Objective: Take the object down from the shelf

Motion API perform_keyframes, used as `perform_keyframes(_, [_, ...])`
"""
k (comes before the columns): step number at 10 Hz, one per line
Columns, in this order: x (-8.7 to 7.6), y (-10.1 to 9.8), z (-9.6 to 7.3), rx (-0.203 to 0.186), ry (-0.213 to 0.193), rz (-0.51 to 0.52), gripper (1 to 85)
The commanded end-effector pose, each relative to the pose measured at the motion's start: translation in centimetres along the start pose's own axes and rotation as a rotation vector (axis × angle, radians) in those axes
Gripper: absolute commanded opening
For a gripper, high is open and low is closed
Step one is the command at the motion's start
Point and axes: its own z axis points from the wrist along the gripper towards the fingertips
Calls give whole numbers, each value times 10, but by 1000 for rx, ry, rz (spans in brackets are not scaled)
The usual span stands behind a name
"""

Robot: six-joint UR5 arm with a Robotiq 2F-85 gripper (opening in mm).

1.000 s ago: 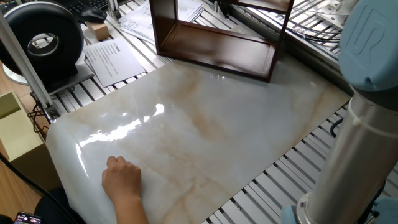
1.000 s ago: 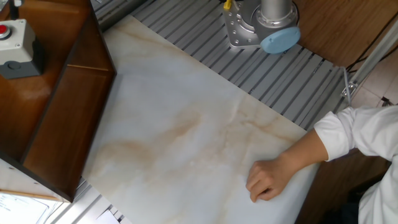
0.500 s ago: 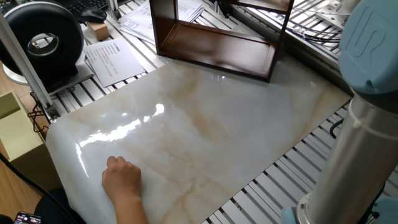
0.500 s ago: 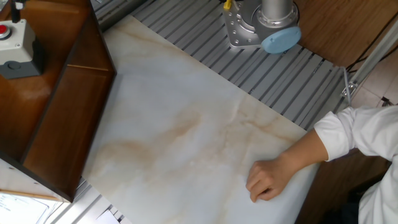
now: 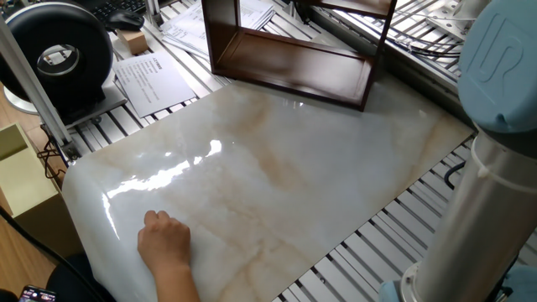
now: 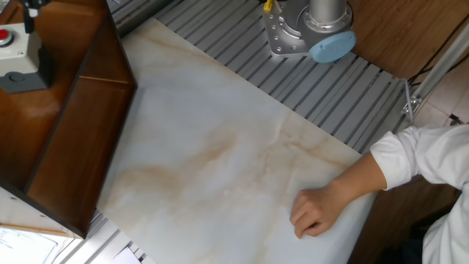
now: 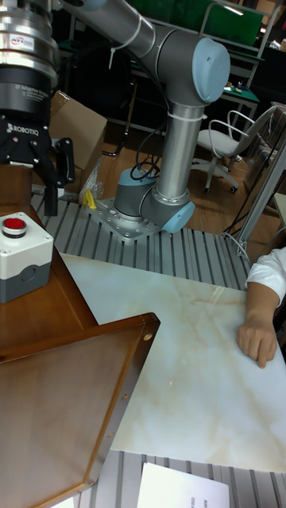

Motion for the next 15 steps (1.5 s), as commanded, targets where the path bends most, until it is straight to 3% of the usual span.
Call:
perform_keyframes(1, [-7,1,1,-24,-21,-12,850])
perform_keyframes(6, [-7,-2,11,-47,-36,-20,850])
perform_keyframes(10, [-10,6,19,-52,-59,-32,850])
perform_keyframes(15, [-11,12,19,-78,-80,-64,850])
